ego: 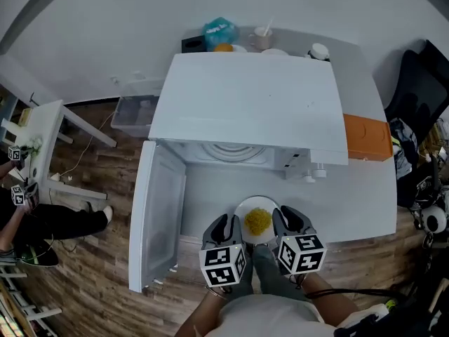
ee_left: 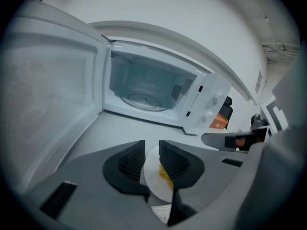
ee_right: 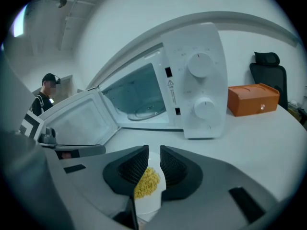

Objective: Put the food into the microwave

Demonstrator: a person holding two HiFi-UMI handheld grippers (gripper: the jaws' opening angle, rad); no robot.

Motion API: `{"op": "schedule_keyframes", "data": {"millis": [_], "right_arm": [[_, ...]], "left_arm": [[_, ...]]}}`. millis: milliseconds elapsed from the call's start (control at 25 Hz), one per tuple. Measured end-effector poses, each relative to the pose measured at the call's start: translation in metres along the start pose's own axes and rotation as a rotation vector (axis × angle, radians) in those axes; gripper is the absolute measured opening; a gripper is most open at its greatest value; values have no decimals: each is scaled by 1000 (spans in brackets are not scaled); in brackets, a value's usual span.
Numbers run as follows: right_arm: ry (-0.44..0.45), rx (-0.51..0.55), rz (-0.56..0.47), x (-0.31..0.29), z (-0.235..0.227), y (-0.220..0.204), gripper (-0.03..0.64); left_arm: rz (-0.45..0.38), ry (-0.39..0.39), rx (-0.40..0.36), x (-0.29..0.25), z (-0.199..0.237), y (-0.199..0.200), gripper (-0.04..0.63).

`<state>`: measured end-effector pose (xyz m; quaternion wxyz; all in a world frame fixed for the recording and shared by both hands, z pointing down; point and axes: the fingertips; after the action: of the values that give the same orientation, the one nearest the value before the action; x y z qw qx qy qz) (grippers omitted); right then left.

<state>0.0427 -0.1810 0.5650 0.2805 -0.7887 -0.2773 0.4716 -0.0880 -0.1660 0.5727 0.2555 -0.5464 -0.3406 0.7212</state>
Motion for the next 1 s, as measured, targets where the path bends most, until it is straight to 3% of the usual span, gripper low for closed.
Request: {"op": "schedule_keyframes", "data": {"millis": [240, 1000], "right_arm": [[-42, -42, 65, -7, -22, -32, 64], [-98, -71, 158, -23, -49, -68, 64]], "left_arm": [[95, 6, 35, -6, 5, -38, 84], [203, -11, 102, -31, 5, -76, 83]]}}
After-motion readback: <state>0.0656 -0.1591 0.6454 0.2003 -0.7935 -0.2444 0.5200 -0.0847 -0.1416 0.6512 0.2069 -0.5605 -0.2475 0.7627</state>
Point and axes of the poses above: the fingertips, and each gripper's own axes: x backward along the fingers, z to its left, y out of its top, and after that the axes turned 7 degrees about -x, right-handed
